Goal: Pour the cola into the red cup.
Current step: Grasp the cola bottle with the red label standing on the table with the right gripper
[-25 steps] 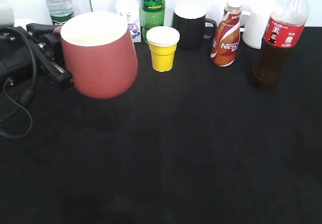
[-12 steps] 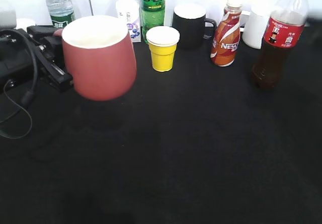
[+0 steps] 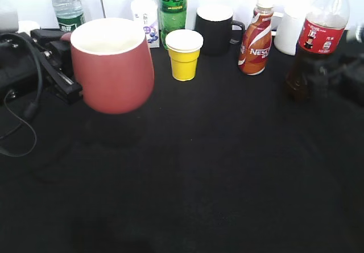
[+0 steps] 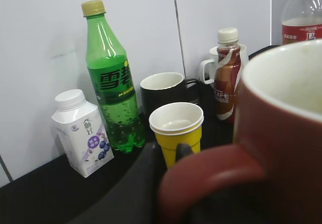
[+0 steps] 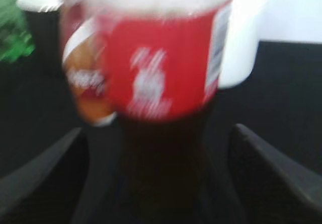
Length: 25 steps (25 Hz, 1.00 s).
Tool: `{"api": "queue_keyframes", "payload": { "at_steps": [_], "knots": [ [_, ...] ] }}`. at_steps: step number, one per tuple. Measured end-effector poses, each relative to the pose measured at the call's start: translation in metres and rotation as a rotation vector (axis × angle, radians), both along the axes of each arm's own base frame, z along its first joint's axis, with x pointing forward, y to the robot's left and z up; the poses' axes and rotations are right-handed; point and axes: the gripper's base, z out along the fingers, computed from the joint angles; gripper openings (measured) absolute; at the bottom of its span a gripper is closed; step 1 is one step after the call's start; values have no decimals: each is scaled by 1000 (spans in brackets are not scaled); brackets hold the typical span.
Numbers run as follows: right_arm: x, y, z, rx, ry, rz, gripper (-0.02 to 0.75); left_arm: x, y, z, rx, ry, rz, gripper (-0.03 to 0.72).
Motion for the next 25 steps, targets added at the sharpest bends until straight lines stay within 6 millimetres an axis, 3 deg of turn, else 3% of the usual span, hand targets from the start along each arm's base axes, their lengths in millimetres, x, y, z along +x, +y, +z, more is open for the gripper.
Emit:
{"api": "queue_keyframes", "payload": {
  "at_steps": [12,16,25],
  "knots": [
    [50,8,8,11,-92,7,638,0,0,0,0,0,0,71],
    [51,9,8,8,-96,13,495,0,0,0,0,0,0,71],
    [51,9,8,7,-96,13,495,0,0,0,2,-1,-3,71]
  ]
}}
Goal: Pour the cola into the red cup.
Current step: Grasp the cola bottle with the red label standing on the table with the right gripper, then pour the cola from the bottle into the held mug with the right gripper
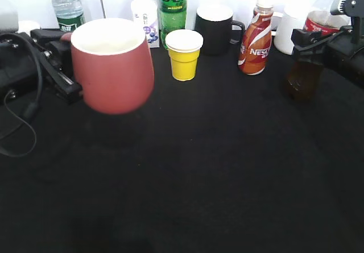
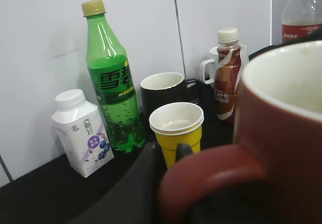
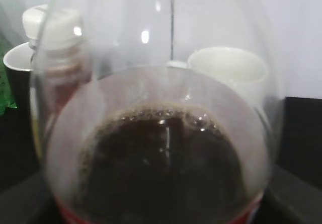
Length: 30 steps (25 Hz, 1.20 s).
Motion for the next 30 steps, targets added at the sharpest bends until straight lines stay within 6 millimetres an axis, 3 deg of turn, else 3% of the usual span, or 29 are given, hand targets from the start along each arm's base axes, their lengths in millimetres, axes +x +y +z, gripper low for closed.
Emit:
{"api": "queue_keyframes", "payload": {
  "at_steps": [3,7,12,16,21,30],
  "knots": [
    [-9,-1,9,-10,20,3,494,-4,-5,-2,17,8,-59,71],
    [-34,6,66,-123,-120,133,494,-6,-31,12,4,-19,-144,71],
    [-60,13,108,-271,-265,250,494,13,-78,37,-18,-55,-234,72],
    [-69,16,115,-491,-348,312,494,20,-115,34,-18,-51,-308,72],
    [-71,19,119,-732,-470,337,494,32,-138,32,-13,-50,-330,76],
    [-75,24,127,-1032,-699,339,494,30,-143,31,6,-51,-348,85]
  ]
}}
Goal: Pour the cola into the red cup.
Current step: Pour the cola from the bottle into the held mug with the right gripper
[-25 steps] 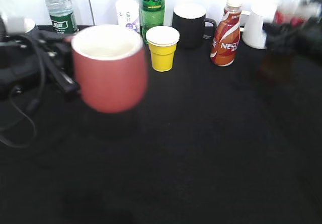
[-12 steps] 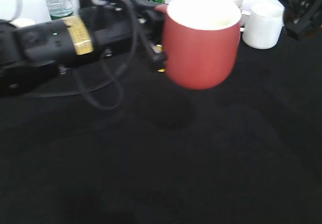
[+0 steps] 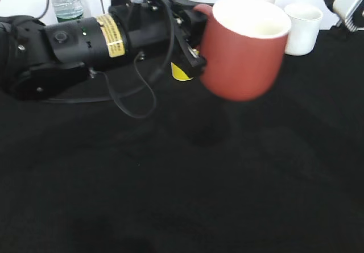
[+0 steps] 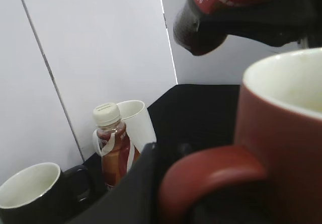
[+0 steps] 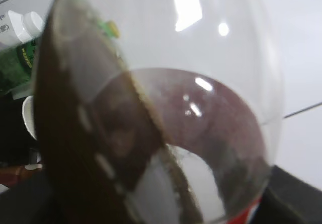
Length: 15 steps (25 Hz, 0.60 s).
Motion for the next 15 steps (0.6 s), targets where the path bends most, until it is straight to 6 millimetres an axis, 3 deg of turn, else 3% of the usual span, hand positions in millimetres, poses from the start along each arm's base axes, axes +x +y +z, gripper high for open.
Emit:
{"api": "queue_keyframes", "payload": {
  "at_steps": [15],
  "knots": [
    [-2,3,-1,-252,-162,-3,493,-8,-8,4,-85,57,-48,94]
  ]
}}
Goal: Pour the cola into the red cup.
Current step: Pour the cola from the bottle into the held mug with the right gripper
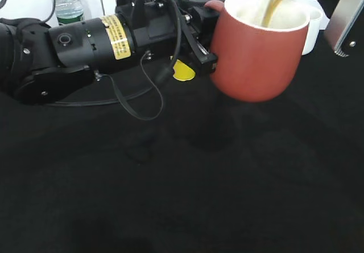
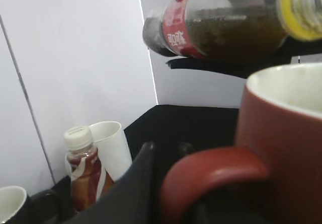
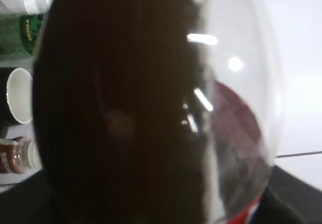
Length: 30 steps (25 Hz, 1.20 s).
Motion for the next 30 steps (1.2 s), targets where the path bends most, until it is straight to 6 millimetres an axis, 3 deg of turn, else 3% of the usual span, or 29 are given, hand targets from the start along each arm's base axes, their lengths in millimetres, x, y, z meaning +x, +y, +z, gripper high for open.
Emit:
{"api": "queue_keyframes", "payload": {
  "at_steps": [30],
  "knots": [
    [0,0,2,-92,-83,-21,493,3,2,-7,32,101,37,100]
  ]
}}
